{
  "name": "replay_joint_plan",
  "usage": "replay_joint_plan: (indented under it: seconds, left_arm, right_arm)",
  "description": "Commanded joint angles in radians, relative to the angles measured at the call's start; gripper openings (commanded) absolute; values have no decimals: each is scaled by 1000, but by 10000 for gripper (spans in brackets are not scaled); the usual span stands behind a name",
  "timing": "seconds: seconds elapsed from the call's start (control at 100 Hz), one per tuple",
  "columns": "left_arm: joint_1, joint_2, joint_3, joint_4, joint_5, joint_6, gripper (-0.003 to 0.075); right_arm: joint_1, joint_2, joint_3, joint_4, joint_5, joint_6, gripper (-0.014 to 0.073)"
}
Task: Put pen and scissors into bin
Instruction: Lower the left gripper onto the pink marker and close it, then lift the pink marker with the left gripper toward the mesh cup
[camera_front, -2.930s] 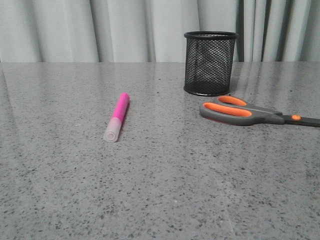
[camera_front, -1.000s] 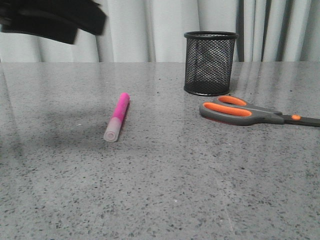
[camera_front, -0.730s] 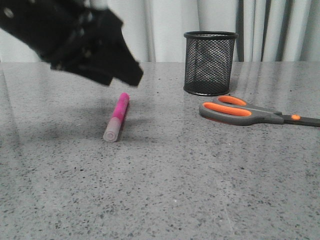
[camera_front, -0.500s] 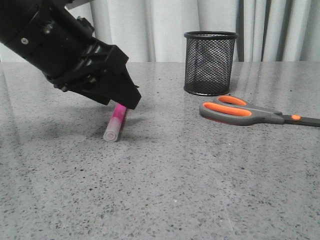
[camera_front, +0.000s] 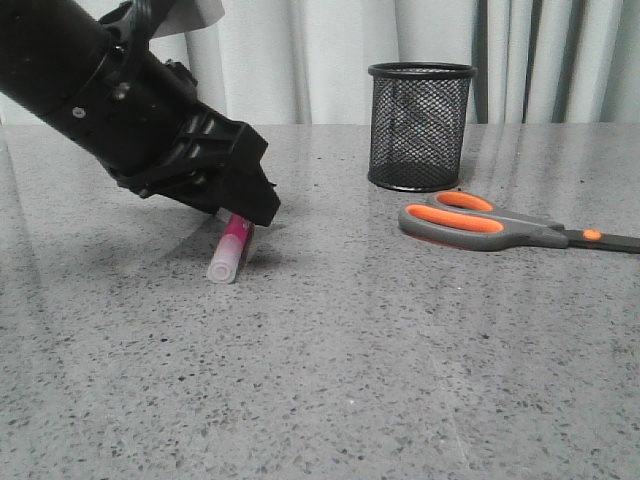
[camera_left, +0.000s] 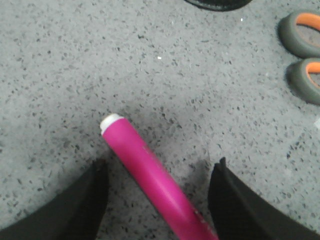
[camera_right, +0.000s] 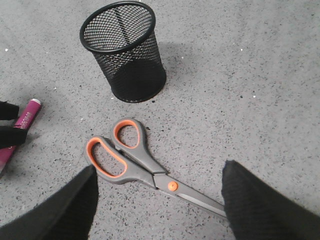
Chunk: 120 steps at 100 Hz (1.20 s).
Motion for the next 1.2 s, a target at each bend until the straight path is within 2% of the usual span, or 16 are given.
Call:
replay_joint_plan:
  seconds: [0.0,0.05,0.12,0.22,0.5,0.73,0.82,1.04,1.19]
  left_arm:
    - [-7,-19,-23,-16,-15,-11,383]
    - [-7,-19,-23,-16,-15,-11,328]
    - [-7,-19,-23,-16,0,-11,207]
    - [-7,-19,-23,-16,23,-11,-18]
    - [-14,-57,-93,-15,90,-8,-19]
    - [-75,-84,-290,-27,79,-3,-20]
    - [-113,-72,-377,-27,-4,-3,-20]
    - [-188,23,-510,-27,-351,-3,-19]
    - [-211,129,-595,-27,-404,-3,-19]
  right_arm:
    - [3,2,-36,12,-57,-12,474]
    - [3,2,-36,12,-57,-12,474]
    - [3,2,-36,12,-57,-12,474]
    - [3,2,-36,12,-57,-12,474]
    - [3,2,-36,10,-57,-12,474]
    - [3,2,-36,10,-57,-12,474]
    - [3,2,-36,10,-57,-12,474]
    - [3,2,-36,10,-55,-12,474]
    - [3,2,-36,10,-55,-12,474]
